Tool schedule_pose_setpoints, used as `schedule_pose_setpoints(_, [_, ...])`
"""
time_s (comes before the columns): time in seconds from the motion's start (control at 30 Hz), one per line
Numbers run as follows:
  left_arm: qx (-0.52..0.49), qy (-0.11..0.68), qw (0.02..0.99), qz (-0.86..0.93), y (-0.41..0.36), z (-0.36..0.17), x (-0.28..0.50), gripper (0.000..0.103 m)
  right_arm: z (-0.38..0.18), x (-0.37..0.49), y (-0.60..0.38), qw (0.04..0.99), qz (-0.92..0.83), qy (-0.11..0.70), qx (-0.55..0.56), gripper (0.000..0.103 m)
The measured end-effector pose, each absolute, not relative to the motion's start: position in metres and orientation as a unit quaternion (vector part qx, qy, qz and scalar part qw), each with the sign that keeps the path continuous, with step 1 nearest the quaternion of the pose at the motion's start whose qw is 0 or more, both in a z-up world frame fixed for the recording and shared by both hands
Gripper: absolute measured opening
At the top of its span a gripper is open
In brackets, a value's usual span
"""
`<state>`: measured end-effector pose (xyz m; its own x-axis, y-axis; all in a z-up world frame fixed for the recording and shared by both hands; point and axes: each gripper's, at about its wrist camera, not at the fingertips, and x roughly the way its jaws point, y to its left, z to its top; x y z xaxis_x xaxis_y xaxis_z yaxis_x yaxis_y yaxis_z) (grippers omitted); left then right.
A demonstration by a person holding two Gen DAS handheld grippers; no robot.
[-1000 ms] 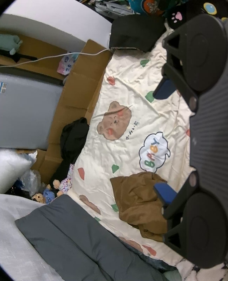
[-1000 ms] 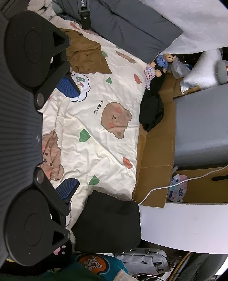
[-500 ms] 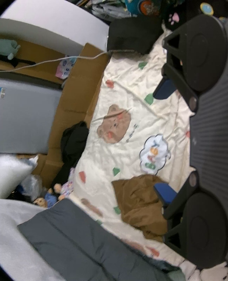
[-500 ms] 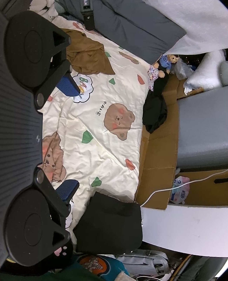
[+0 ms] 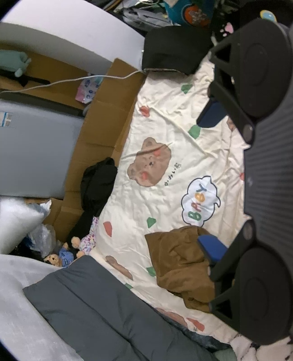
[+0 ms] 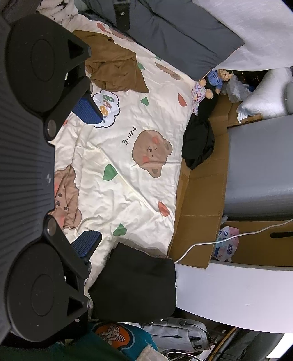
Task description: Fold clothes
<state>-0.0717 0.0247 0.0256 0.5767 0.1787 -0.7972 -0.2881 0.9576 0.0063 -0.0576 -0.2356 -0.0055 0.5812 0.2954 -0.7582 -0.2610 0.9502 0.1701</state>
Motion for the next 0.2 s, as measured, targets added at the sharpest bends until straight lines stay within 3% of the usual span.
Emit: schedule_pose_setpoints(0.2, [-0.061,0.442,0.886,0.13,0.028,0.026,-0.0673,0.103,-0.0026,-0.0568,-0.2368,0.89,0.156,0.428,0.023,0.103])
